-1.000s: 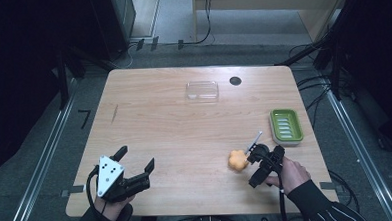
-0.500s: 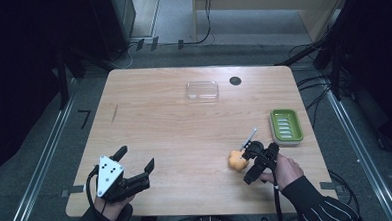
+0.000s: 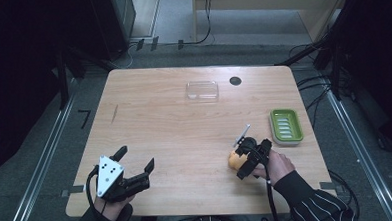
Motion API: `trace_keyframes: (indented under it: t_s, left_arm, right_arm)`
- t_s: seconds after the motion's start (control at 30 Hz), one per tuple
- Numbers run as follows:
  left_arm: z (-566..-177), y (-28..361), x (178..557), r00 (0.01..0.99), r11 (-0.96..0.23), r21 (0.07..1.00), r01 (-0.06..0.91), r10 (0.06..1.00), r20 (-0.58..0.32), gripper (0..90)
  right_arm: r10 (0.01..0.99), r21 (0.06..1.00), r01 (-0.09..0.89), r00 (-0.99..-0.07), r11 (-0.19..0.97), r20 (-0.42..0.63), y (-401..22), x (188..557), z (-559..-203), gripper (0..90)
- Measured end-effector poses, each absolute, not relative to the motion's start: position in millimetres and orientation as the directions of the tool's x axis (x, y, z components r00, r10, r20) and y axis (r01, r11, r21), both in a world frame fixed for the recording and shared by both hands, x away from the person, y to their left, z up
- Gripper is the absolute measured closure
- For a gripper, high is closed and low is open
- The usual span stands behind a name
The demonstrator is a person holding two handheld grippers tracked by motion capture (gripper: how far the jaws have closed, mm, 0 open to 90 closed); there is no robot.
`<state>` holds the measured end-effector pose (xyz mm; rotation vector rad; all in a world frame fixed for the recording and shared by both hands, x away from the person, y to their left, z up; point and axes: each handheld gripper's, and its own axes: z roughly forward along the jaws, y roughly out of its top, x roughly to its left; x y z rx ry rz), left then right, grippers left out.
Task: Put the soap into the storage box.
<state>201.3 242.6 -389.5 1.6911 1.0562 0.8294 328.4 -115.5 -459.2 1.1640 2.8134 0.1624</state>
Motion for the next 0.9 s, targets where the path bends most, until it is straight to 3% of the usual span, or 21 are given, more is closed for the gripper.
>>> trace_keyframes:
  t_s: [0.27, 0.63, 0.73, 0.9]
  left_arm:
    - [-389.5, 242.7, 201.3, 0.398, -0.181, 0.944, 0.276, 0.916, 0.060, 13.7]
    - [-389.4, 243.3, 201.0, 0.399, -0.179, 0.945, 0.275, 0.915, 0.057, 13.7]
    - [-389.4, 243.3, 201.1, 0.398, -0.178, 0.945, 0.276, 0.916, 0.056, 13.7]
    - [-389.4, 243.3, 201.0, 0.398, -0.177, 0.945, 0.275, 0.916, 0.056, 13.7]
  right_arm:
    - [0.713, 0.155, 0.699, -0.699, 0.698, -0.056, -107.5, 335.7, -462.2, 2.2]
    - [0.699, 0.150, 0.690, -0.715, 0.708, -0.013, -109.2, 339.0, -459.7, 25.8]
    - [0.684, 0.138, 0.678, -0.729, 0.722, 0.004, -109.7, 338.4, -457.6, 37.4]
    - [0.673, 0.136, 0.666, -0.739, 0.733, -0.006, -110.4, 338.1, -457.1, 39.1]
